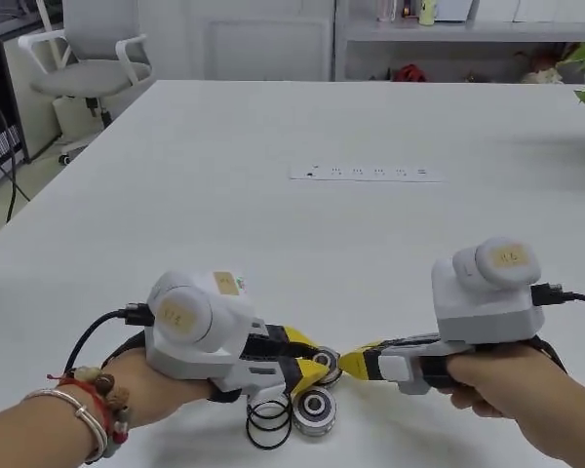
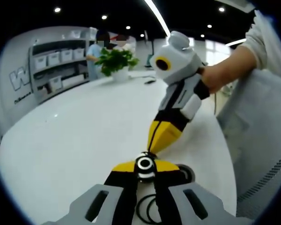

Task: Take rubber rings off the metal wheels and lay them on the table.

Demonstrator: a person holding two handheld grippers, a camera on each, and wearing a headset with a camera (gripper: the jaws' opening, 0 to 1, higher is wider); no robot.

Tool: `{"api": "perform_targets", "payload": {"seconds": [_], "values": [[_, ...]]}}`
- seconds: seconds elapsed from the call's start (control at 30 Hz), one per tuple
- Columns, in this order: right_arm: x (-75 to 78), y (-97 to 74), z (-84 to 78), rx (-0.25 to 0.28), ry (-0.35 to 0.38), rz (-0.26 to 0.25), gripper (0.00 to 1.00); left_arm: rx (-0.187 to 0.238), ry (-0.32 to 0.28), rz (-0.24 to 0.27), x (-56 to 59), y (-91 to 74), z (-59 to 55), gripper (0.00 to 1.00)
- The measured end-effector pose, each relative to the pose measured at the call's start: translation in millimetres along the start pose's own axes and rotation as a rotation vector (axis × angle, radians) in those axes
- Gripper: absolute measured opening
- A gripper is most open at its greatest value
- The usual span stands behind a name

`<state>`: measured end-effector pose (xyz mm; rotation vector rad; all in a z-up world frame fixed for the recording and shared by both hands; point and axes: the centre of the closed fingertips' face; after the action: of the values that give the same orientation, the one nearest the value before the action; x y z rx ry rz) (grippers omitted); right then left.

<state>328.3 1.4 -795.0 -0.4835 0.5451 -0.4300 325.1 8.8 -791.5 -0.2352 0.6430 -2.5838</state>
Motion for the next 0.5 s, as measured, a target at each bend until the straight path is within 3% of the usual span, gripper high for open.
{"api": "perform_targets", "payload": {"seconds": [0.5], "values": [[-1.4, 0.3, 1.5, 0.004, -0.007, 0.003, 0.00, 0.001, -0.008, 0.004, 0.0, 0.5, 0.2, 0.14]]}}
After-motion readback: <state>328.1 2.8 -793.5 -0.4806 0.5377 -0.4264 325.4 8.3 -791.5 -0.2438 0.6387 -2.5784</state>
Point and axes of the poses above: the centre of the closed fingertips' face, and the gripper's own axes: y roughly forward along the fingers, x roughly to its right, z roughly out of its top, and after that the axes turned 5 degrees about -y, right-handed
